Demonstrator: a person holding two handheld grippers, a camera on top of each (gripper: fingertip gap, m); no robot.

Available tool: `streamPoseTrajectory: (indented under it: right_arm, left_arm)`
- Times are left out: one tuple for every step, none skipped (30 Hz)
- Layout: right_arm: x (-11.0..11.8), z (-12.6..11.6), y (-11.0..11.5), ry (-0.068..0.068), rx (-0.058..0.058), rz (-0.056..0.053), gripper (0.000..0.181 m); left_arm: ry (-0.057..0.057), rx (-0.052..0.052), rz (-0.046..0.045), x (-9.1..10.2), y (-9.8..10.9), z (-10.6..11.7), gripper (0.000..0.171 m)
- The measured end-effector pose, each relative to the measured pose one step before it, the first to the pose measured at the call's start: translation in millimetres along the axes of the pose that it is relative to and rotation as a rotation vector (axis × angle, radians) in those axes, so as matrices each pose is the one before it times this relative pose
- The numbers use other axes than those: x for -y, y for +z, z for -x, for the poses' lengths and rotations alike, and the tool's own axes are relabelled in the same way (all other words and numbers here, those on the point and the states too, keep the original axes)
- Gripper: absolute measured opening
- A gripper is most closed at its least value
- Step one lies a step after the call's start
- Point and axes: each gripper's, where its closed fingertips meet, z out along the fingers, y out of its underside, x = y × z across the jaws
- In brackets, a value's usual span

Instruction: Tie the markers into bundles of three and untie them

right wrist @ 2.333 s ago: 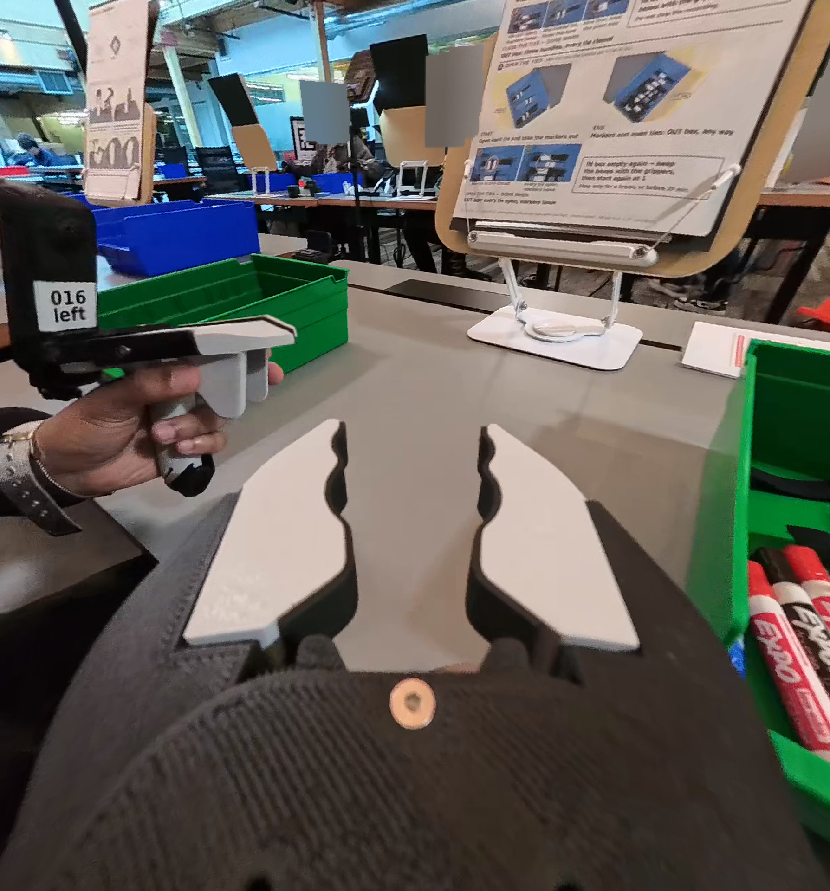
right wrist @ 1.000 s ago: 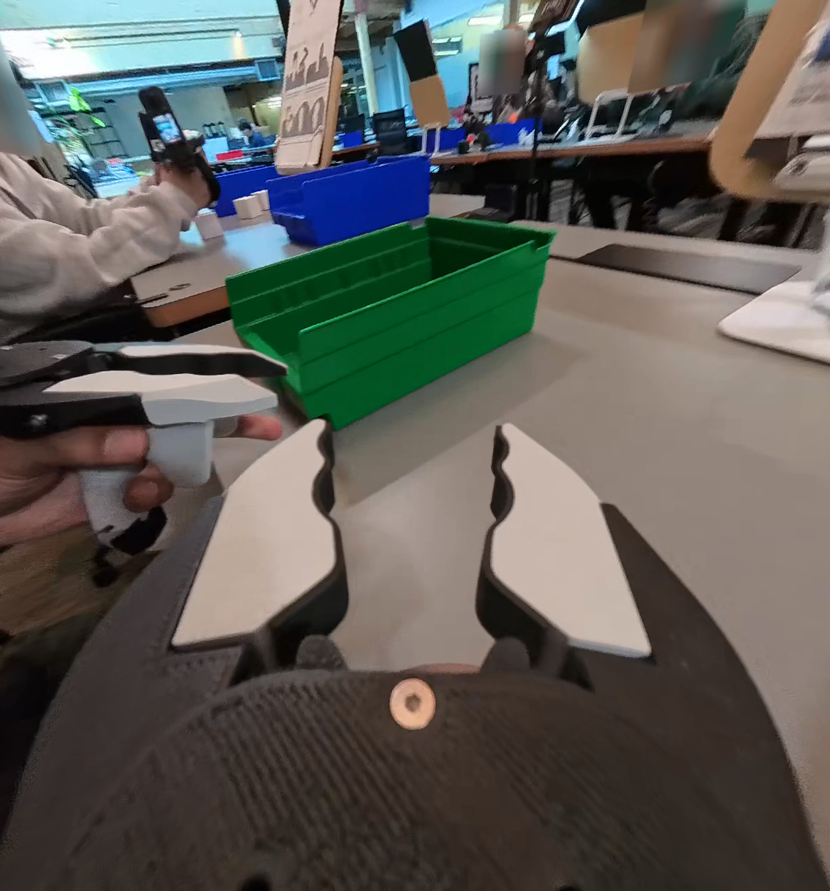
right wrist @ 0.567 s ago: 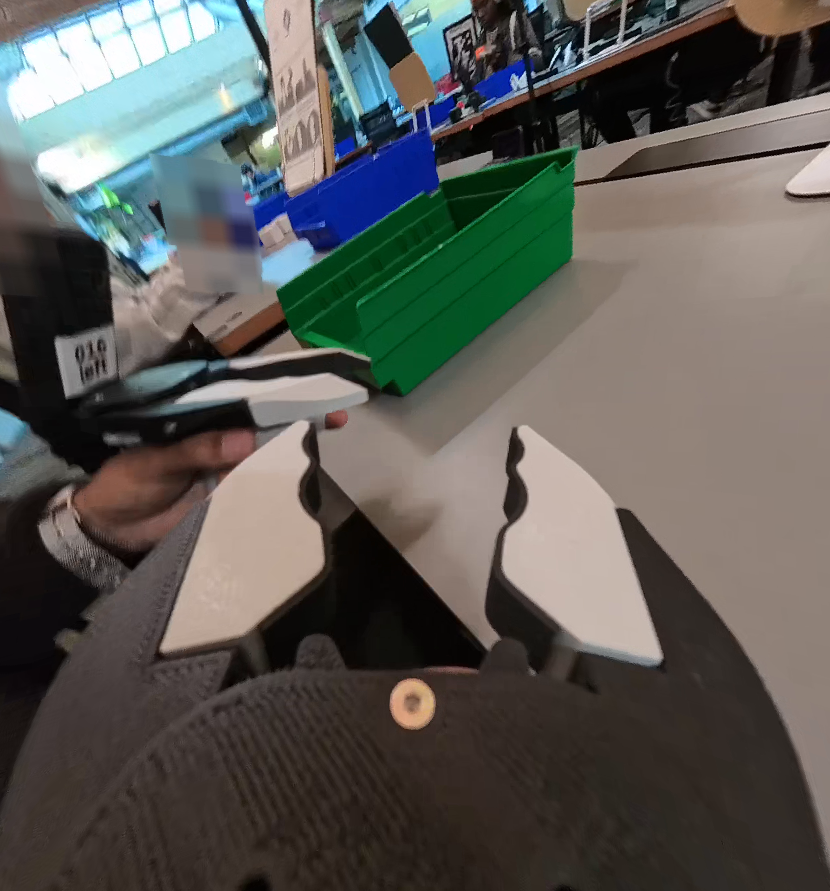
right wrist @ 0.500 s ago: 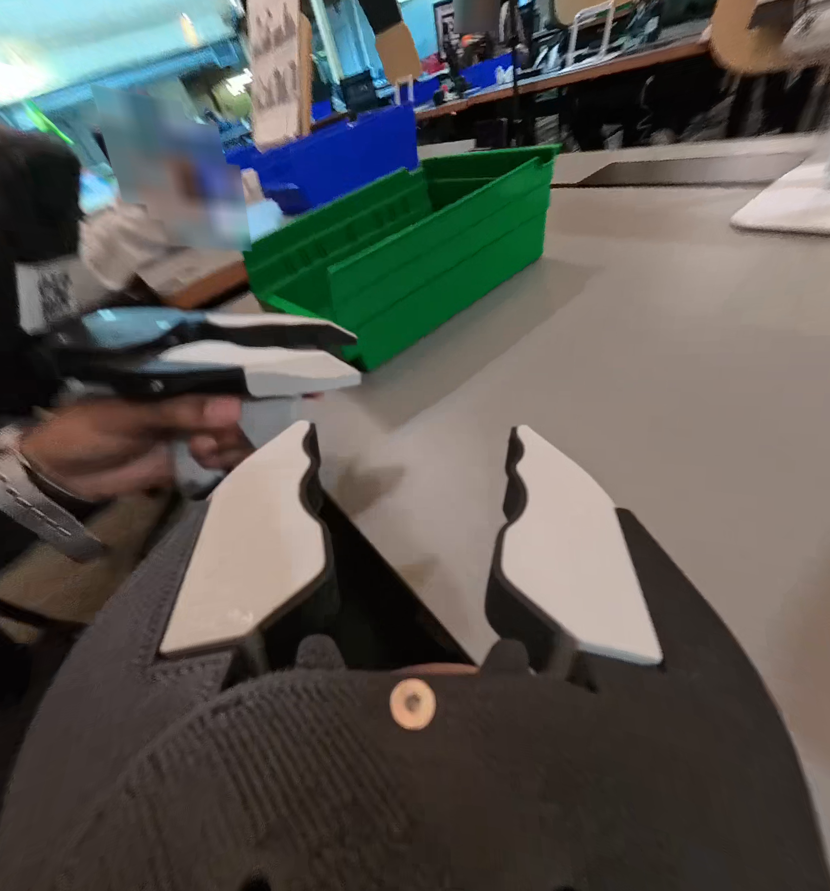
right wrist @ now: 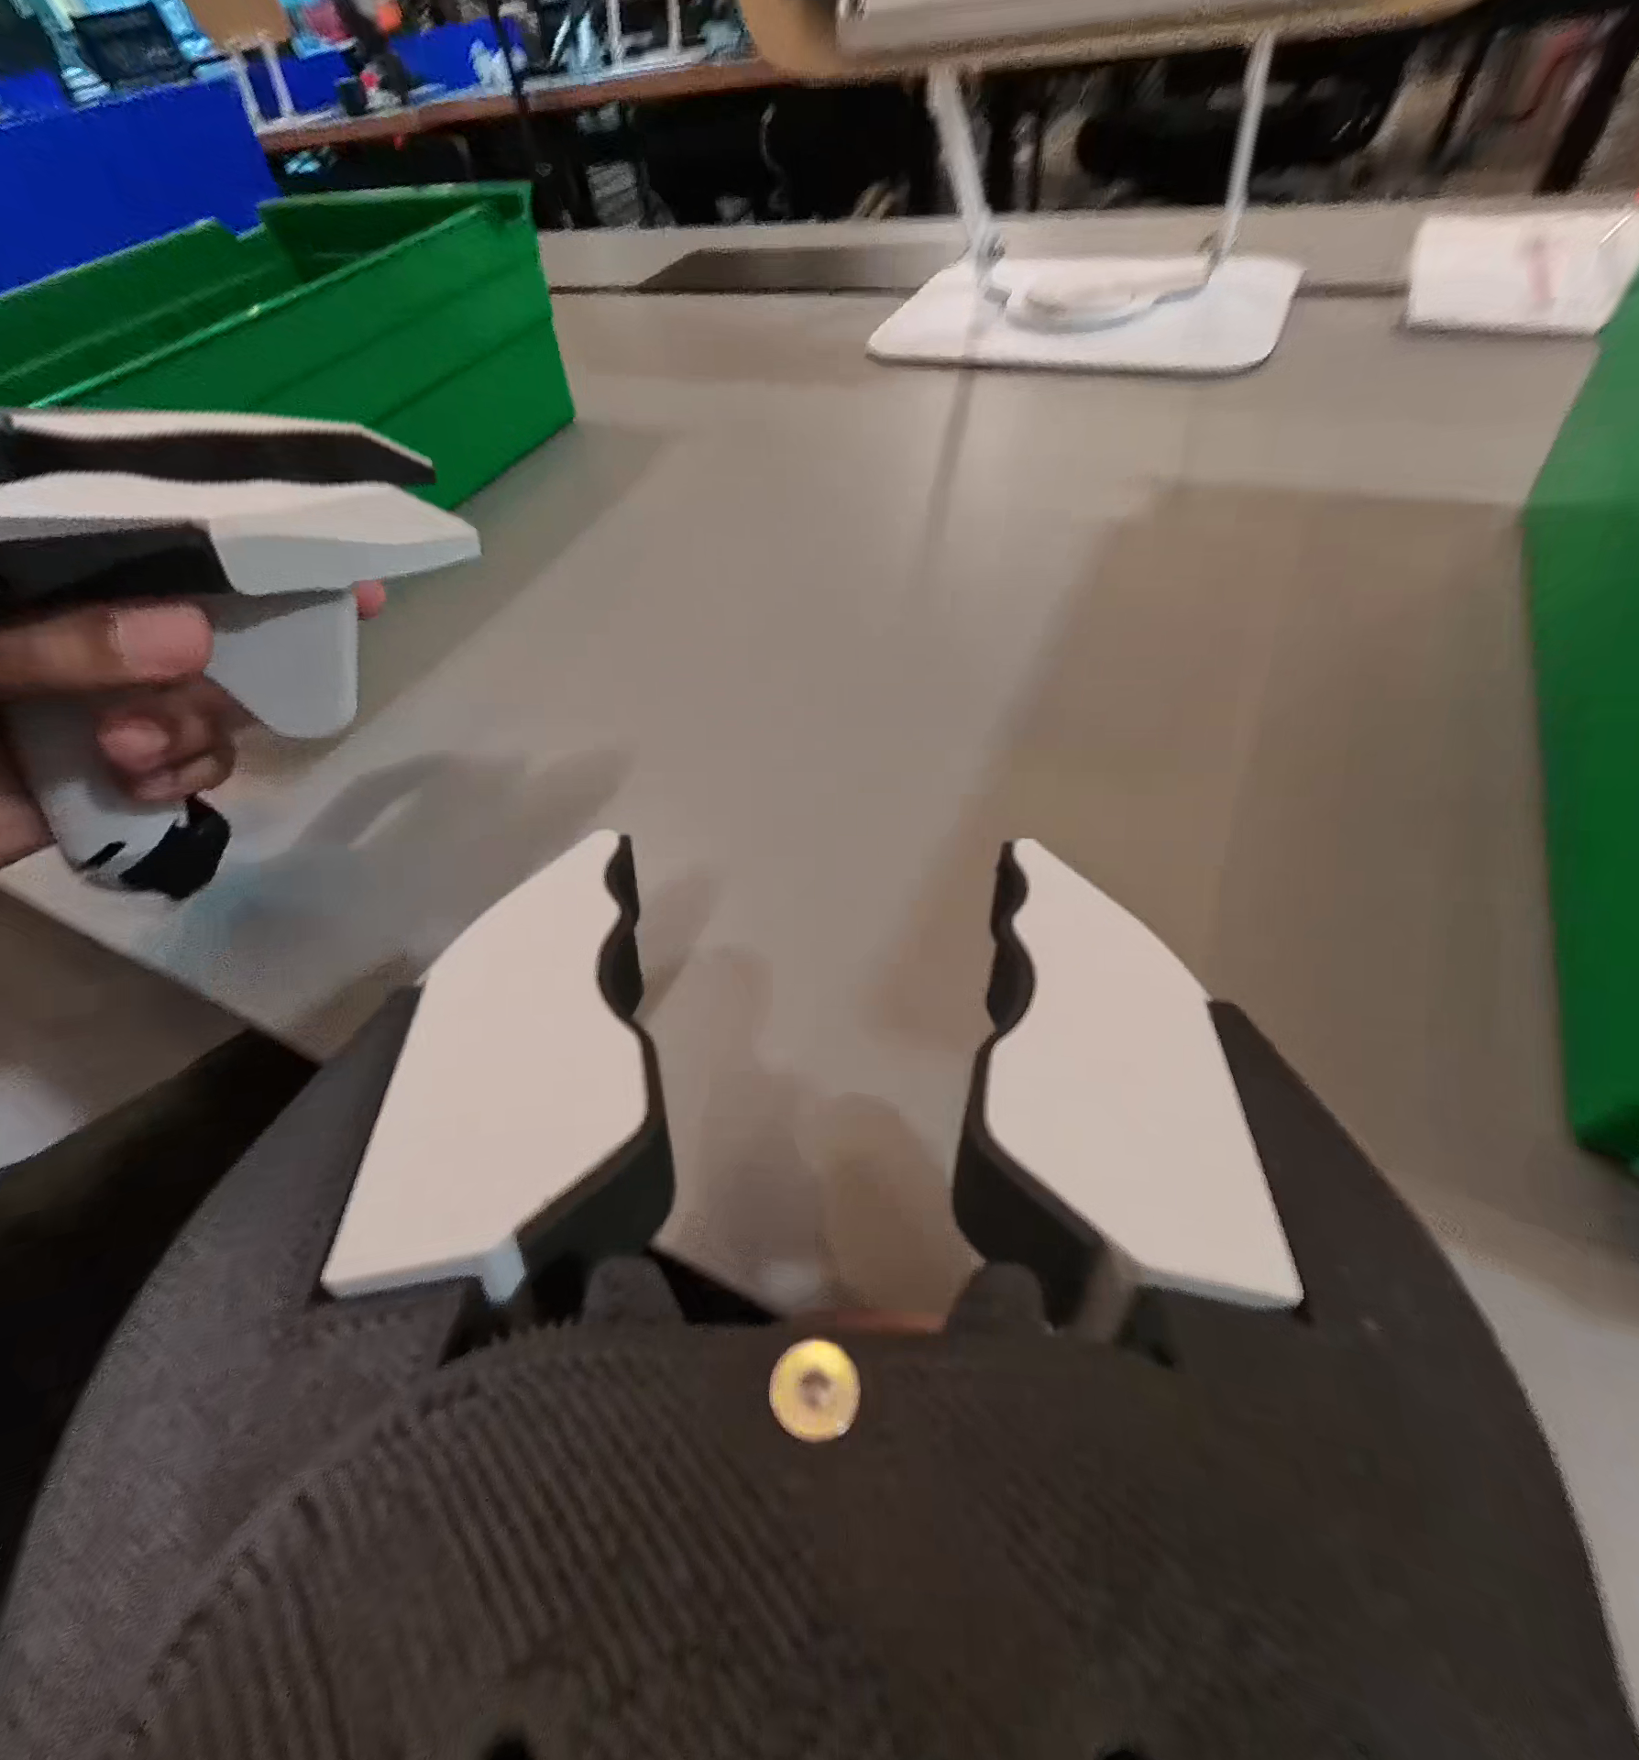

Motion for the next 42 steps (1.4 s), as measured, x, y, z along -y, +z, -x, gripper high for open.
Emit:
streamPoseTrajectory:
  right_arm:
    - [6.68,-0.84,2.32,-0.006,-0.0274,-0.0315,0.071]
    - [5.54,-0.8,2.7,0.0179,-0.0203,-0.0254,0.07]
    - [4.02,-0.56,2.75,0.0437,-0.0108,-0.02,0.07]
    - [2.63,0.11,2.62,0.0642,0.0011,-0.017,0.069]
    - [2.06,0.54,2.66,0.0646,0.0099,-0.0122,0.069]
    - [3.88,1.03,3.37,0.0488,0.0194,-0.0128,0.069]
    - [6.27,0.68,4.87,0.0269,0.0249,-0.0072,0.069]
    - [7.8,-1.05,5.84,0.0136,0.0172,0.0048,0.069]
    - [8.4,-0.51,5.26,0.0098,0.0172,0.0091,0.071]
    - [7.46,1.32,3.71,0.0109,0.0248,0.004,0.073]
    - [4.74,3.04,2.31,0.0132,0.0309,-0.0003,0.075]
    - [0.55,2.82,1.26,0.0111,0.0259,0.0039,0.075]
    - [-4.26,2.06,0.85,-0.0066,0.0189,0.0144,0.074]
    - [-6.78,-0.12,0.74,-0.0289,0.0058,0.0179,0.074]
    - [-6.07,-3.31,1.34,-0.0389,-0.0146,0.0051,0.072]
    - [-3.58,-4.57,2.44,-0.0254,-0.0208,-0.0103,0.068]
    - [-1.77,-3.42,4.11,-0.0045,-0.0092,-0.0107,0.066]
    - [-0.96,-2.21,5.29,0.0162,0.0,0.0026,0.066]
    - [0.87,0.58,5.02,0.0303,0.016,0.0044,0.067]
    - [1.79,1.73,4.14,0.0284,0.0204,0.0011,0.068]
    - [2.06,1.61,3.13,0.0145,0.0129,-0.0002,0.069]
    - [2.62,1.31,2.87,-0.001,0.0044,-0.0027,0.07]
    - [2.92,1.57,2.71,-0.008,0.0036,0.0014,0.07]
    - [2.13,2.16,2.45,-0.0082,0.0064,0.0097,0.071]
    - [1.94,2.35,1.85,-0.0037,0.0045,0.0111,0.073]
    - [2.21,2.48,1.56,0.006,0.0014,0.0072,0.074]
    - [1.85,4.02,1.49,0.0109,0.0082,0.0082,0.074]
    - [0.36,6.65,1.14,0.0046,0.0247,0.0187,0.075]
    - [-0.27,5.26,-0.15,-0.0021,0.0183,0.0171,0.077]
    - [0.11,1.92,-1.35,-0.006,0.002,0.0003,0.076]
    - [-0.07,-0.01,-1.62,-0.0157,-0.0027,-0.0098,0.075]
    - [-1.47,-1.98,-0.95,-0.0243,-0.0074,-0.0004,0.073]
    - [-3.13,-2.65,-0.06,-0.0306,-0.0056,0.0169,0.073]
    - [-3.0,-1.99,0.32,-0.0299,-0.0005,0.0239,0.073]
    - [-0.55,-0.11,0.15,-0.021,0.0077,0.0149,0.073]
    - [2.04,1.63,-0.59,-0.0103,0.0132,0.0008,0.073]
    - [2.5,2.28,-1.41,-0.0021,0.0137,-0.0053,0.072]
    - [1.17,2.52,-1.96,0.0042,0.0118,-0.0043,0.072]
    - [-0.77,2.4,-2.15,0.0071,0.0098,0.0003,0.072]
    - [-2.3,2.23,-1.72,0.0051,0.0073,0.0071,0.072]
    - [-2.86,2.36,-0.76,-0.002,0.0056,0.0113,0.072]
    - [-2.4,2.1,0.25,-0.0131,0.0026,0.0124,0.072]
  left_arm:
    - [0.0022,-0.0101,-0.00496,2.53,2.77,-2.0,0.058]
    - [-0.0008,-0.0009,-0.00574,2.07,2.28,-0.62,0.058]
    - [-0.0087,0.0085,-0.00697,1.46,2.43,1.08,0.058]
    - [-0.0166,0.008,-0.00872,1.19,3.29,1.12,0.056]
    - [-0.0122,-0.0066,-0.00811,1.15,4.7,-0.88,0.055]
    - [0.011,-0.0176,-0.00112,0.96,6.85,-1.57,0.055]
    - [0.0363,-0.0095,0.0178,-0.03,8.88,1.35,0.056]
    - [0.044,0.0077,0.02818,-0.41,9.0,5.23,0.057]
    - [0.0302,0.0171,0.01839,0.96,6.99,6.96,0.058]
    - [-0.003,0.0144,-0.00145,2.21,4.01,6.1,0.057]
    - [-0.0298,-0.01,-0.00983,1.67,0.62,1.97,0.056]
    - [-0.0431,-0.0294,-0.00485,-0.35,-2.57,-1.23,0.057]
    - [-0.0467,-0.0298,-0.00383,-1.85,-4.81,-1.94,0.057]
    - [-0.0327,-0.0269,-0.00588,-2.47,-5.25,-1.65,0.057]
    - [-0.01,-0.0131,-0.00157,-2.81,-4.06,0.42,0.056]
    - [0.0074,0.0065,0.0095,-2.85,-2.16,3.54,0.056]
    - [0.0171,0.0172,0.0119,-2.31,-1.24,5.08,0.057]
    - [0.0047,0.0219,-0.00426,0.51,-1.6,5.44,0.057]
    - [-0.0119,0.0232,-0.02118,2.48,-2.43,5.15,0.057]
    - [-0.0255,0.0233,-0.0259,3.42,-2.87,4.38,0.055]
    - [-0.038,0.0002,-0.02386,5.36,-2.6,0.51,0.054]
    - [-0.0419,-0.0252,-0.01143,5.99,-1.82,-3.05,0.055]
    - [-0.0401,-0.0233,0.0026,4.74,-0.96,-2.86,0.059]
    - [-0.0322,-0.0136,0.00953,2.86,-1.04,-1.54,0.061]
    - [-0.023,-0.0046,0.00416,1.98,-1.37,-0.4,0.063]
    - [-0.0077,0.0047,-0.00571,2.69,-1.14,0.46,0.061]
    - [0.0234,0.0009,-0.00433,4.03,-0.16,-0.76,0.061]
    - [0.0569,0.0094,0.00069,3.98,0.72,0.62,0.061]
    - [0.0678,0.0355,-0.00338,3.16,1.85,5.44,0.06]
    - [0.0567,0.0381,-0.00563,0.96,2.83,6.31,0.058]
    - [0.0373,0.0178,0.00408,-2.15,3.28,3.0,0.056]
    - [0.0192,-0.0032,0.0111,-3.47,3.18,-1.05,0.056]
    - [0.0041,-0.0119,0.01353,-3.78,1.93,-3.51,0.057]
    - [-0.0001,-0.0219,0.01259,-3.22,0.89,-6.14,0.057]
    - [0.0041,-0.0188,0.00859,-1.81,0.03,-6.09,0.058]
    - [0.0082,-0.0066,0.00056,-0.07,-0.57,-4.53,0.058]
    - [0.0135,-0.0065,-0.00111,0.27,-1.27,-4.25,0.058]
    - [0.0171,-0.0058,0.00139,-0.37,-1.75,-3.5,0.058]
    - [0.018,0.0007,0.00071,-0.71,-1.72,-1.6,0.058]
    - [0.0168,0.0061,0.00099,-1.11,-1.44,0.21,0.057]
    - [0.0134,0.0057,0.0027,-1.04,-0.88,1.36,0.057]
    - [0.0078,0.0029,0.00481,-0.61,-0.58,2.12,0.057]
